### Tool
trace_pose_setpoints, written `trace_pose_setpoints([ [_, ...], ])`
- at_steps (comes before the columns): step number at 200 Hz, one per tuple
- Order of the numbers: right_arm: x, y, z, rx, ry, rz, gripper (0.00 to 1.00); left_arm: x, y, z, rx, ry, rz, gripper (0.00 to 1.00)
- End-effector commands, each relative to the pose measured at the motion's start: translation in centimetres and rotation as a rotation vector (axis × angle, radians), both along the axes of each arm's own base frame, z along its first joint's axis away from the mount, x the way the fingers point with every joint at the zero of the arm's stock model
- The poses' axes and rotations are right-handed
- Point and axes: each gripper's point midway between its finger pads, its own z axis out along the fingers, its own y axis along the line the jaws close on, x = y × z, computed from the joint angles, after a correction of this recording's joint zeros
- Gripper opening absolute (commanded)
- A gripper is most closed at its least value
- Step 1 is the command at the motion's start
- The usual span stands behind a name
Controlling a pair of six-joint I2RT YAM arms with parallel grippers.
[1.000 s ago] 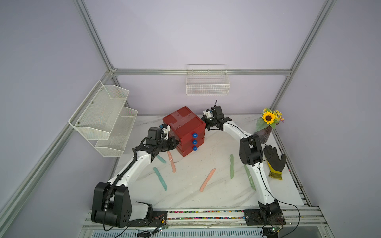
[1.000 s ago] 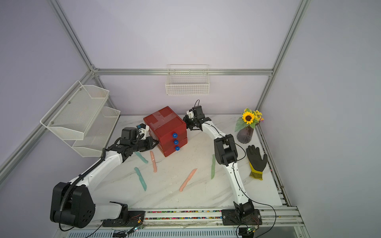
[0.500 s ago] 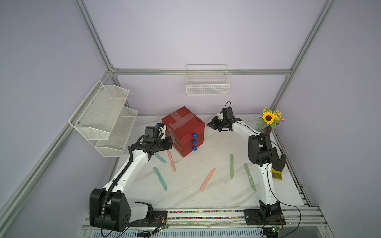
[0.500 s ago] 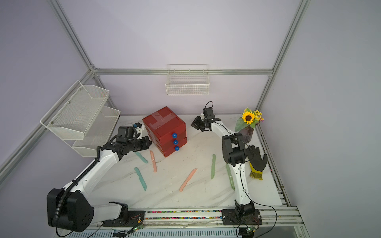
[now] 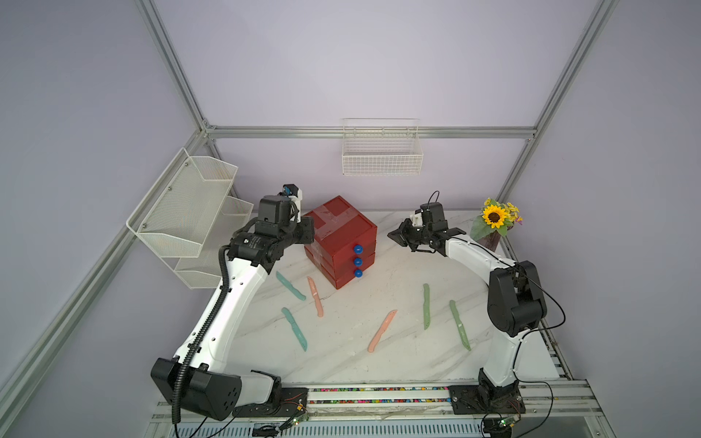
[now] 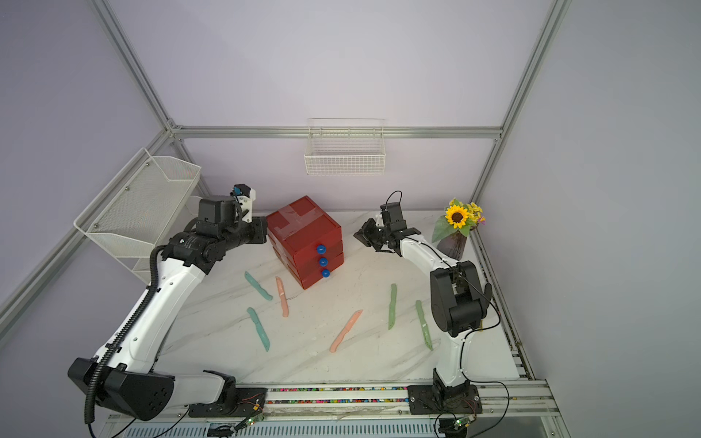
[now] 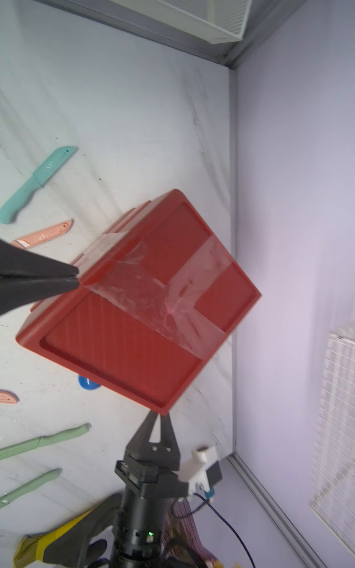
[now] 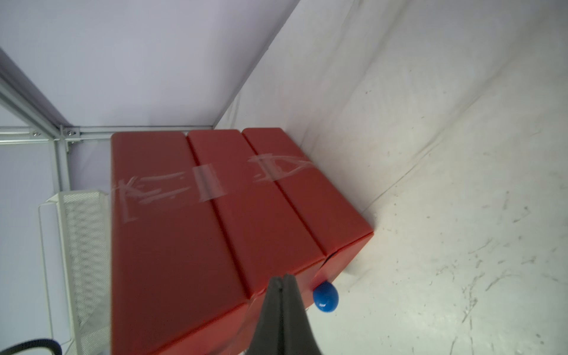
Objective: Place the fruit knives into the drawer by color
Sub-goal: Adjust the storage box at the center of the board.
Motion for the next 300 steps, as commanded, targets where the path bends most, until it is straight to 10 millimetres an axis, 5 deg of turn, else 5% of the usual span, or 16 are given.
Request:
trace_pose_setpoints([
  [1, -2.6, 2.4, 2.4, 0.062, -0.04, 0.103, 0.0, 2.0, -3.5, 1.0, -0.027, -0.021, -0.115, 0.0],
  [50, -5.7, 5.0, 2.9, 0.126, -0.058, 0.203, 0.0, 4.2, -10.5, -1.9, -0.138, 0.093, -0.287, 0.0],
  [99, -4.5, 5.7, 3.0, 0.132, -0.092, 0.219, 0.0, 4.6, -12.6, -4.0, -0.182, 0.137, -0.365, 0.0],
  [169, -0.9, 6.7, 3.8, 0.142, -0.141, 0.189, 0.0, 3.8, -12.0, -7.1, -0.168, 0.202, -0.345, 0.0],
  [184, -1.7, 6.5, 4.5, 0.16, -0.152, 0.186, 0.0, 3.7, -11.7, -7.6, -0.155, 0.21, -0.339, 0.0],
  [200, -3.2, 6.3, 5.5, 0.23, -0.163, 0.191, 0.29, 3.5, -11.4, -8.4, -0.145, 0.227, -0.336, 0.0],
  [215, -5.1, 6.8, 6.8, 0.316, -0.183, 0.224, 0.42, 3.2, -11.1, -9.2, -0.143, 0.247, -0.331, 0.0],
  [252, -8.1, 8.3, 7.3, 0.403, -0.173, 0.3, 0.43, 3.1, -9.7, -10.4, -0.15, 0.276, -0.3, 0.0],
  [300, -8.6, 10.1, 6.5, 0.433, -0.152, 0.33, 0.43, 3.4, -8.1, -11.9, -0.17, 0.314, -0.271, 0.0],
])
